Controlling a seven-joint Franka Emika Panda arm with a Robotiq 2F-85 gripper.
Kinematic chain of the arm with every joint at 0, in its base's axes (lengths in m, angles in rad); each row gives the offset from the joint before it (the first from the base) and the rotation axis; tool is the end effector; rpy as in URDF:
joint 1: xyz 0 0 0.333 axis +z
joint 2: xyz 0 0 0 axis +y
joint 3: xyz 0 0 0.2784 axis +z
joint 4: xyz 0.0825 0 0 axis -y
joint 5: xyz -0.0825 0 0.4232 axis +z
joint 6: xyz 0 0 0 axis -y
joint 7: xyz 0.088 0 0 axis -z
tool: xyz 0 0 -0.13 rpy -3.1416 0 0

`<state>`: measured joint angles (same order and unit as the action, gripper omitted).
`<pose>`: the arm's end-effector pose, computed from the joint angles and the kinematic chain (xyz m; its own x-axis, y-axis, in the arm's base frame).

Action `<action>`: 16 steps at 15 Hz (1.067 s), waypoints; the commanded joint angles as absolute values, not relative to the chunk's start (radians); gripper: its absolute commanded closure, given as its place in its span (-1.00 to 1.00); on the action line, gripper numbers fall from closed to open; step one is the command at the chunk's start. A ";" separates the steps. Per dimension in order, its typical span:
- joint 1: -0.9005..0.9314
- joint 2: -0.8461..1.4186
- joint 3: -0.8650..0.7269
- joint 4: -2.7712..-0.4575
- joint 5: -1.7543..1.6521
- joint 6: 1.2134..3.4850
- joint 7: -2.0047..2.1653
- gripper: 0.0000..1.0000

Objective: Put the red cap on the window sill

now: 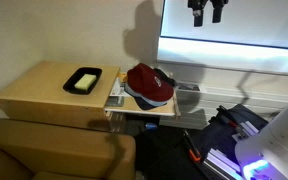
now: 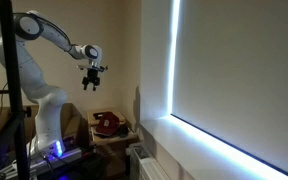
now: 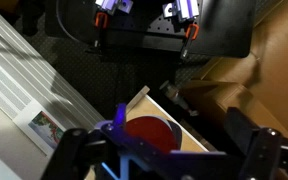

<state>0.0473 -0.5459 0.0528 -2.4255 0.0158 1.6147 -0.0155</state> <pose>0.4031 0.0416 0.4149 0.9601 0.0967 -0.2625 0.1024 -0.9947 0.0083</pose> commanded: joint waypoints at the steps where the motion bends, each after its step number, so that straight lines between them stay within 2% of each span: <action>1: 0.051 -0.545 0.050 -2.424 0.015 1.613 -0.014 -1.00; 6: 0.074 -0.417 0.090 -2.477 0.028 1.947 0.019 -1.00; 9: 0.070 -0.267 0.118 -2.445 0.014 2.134 0.094 -1.00; 16: 0.072 -0.175 0.114 -2.419 0.004 2.129 0.140 -1.00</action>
